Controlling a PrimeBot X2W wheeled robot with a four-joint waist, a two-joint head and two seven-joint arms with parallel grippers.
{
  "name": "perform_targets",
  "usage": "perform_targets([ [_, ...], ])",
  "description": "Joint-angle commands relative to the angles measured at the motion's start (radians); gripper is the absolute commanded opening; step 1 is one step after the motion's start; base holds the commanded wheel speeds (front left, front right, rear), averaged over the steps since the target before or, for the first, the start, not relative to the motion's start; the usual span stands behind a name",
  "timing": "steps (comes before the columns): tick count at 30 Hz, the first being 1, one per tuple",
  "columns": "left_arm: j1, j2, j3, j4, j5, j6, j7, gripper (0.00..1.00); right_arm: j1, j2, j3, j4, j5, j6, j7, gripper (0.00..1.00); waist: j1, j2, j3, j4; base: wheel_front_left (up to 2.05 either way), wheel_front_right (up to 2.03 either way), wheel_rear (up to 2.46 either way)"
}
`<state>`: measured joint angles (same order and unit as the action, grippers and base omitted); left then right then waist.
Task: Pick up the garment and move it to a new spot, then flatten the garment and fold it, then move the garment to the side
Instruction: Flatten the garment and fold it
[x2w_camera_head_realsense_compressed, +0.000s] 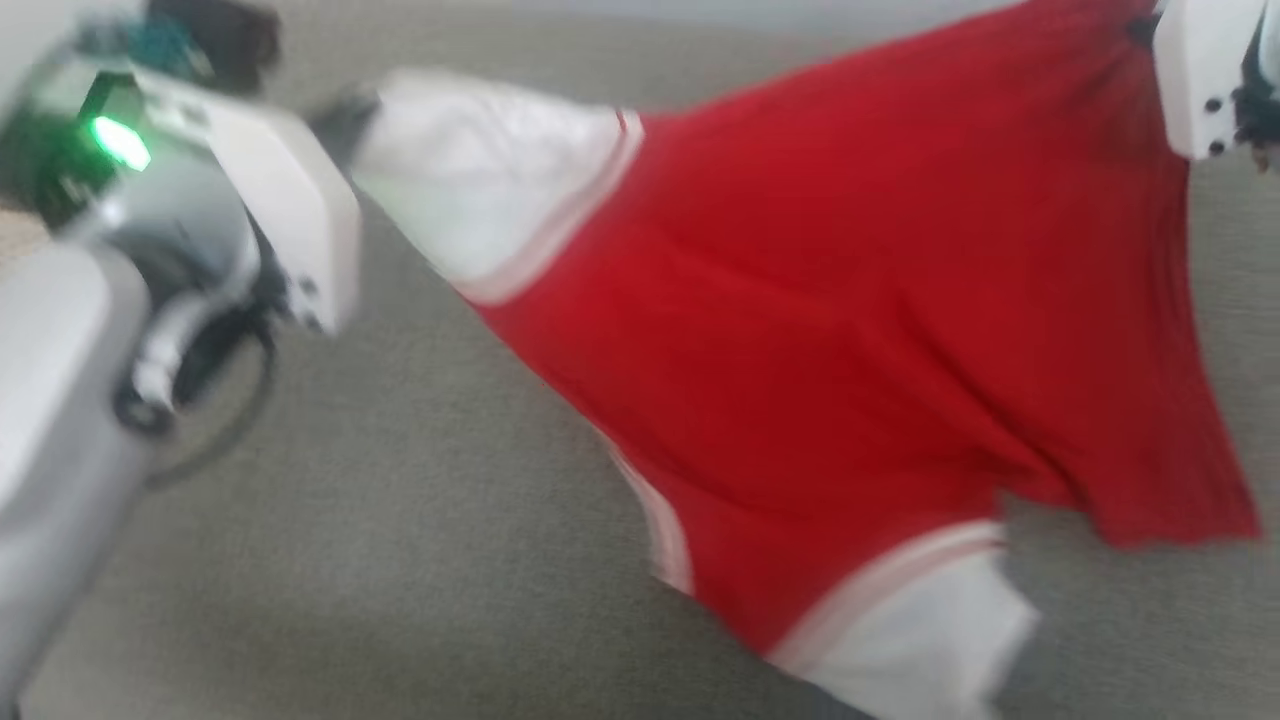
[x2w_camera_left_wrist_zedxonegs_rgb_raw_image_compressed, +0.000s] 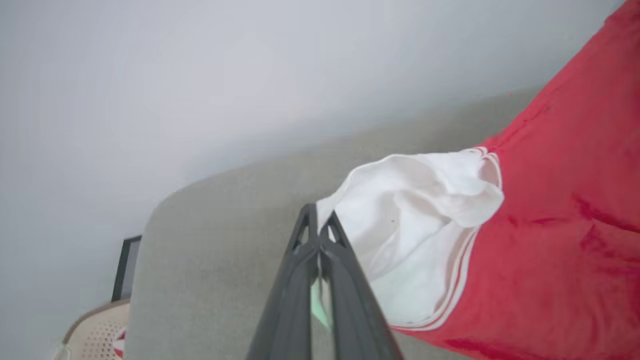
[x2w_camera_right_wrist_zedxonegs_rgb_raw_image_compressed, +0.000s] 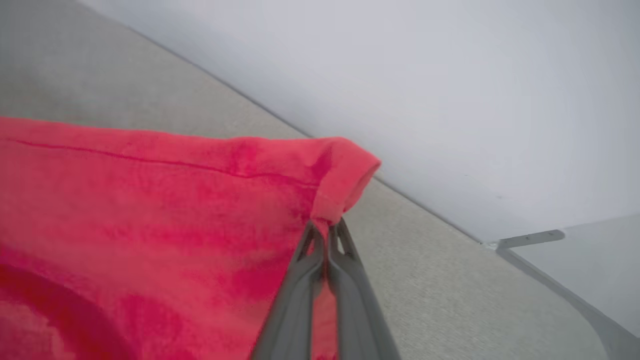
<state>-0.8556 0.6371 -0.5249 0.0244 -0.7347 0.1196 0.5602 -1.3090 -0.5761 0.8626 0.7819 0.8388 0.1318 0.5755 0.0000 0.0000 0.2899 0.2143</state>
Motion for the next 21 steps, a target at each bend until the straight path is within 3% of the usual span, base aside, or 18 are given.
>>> perform_targets([
  [1, -0.048, 0.006, 0.005, 0.029, 0.017, -0.015, -0.001, 0.0, -0.018, 0.006, -0.014, 0.009, -0.005, -0.002, -0.023, 0.0, 0.0, 0.0, -0.03, -0.032, 0.0, 0.0, 0.0],
  [6, -0.206, -0.002, 0.012, 0.165, 0.042, -0.058, 0.002, 0.0, -0.059, 0.036, -0.059, 0.065, -0.046, -0.002, -0.097, 0.0, 0.0, 0.0, -0.056, -0.067, 0.0, 0.0, 0.0],
  [13, -0.436, -0.05, 0.011, 0.366, 0.117, -0.103, -0.097, 0.0, -0.141, 0.109, -0.128, 0.182, -0.135, -0.002, -0.241, 0.0, 0.0, 0.0, -0.038, -0.104, 0.0, 0.0, 0.0],
  [21, -0.664, -0.115, 0.021, 0.534, 0.218, -0.084, -0.327, 0.0, -0.278, 0.161, -0.191, 0.319, -0.285, -0.002, -0.466, 0.0, 0.0, 0.0, 0.053, -0.125, 0.0, 0.0, 0.0],
])
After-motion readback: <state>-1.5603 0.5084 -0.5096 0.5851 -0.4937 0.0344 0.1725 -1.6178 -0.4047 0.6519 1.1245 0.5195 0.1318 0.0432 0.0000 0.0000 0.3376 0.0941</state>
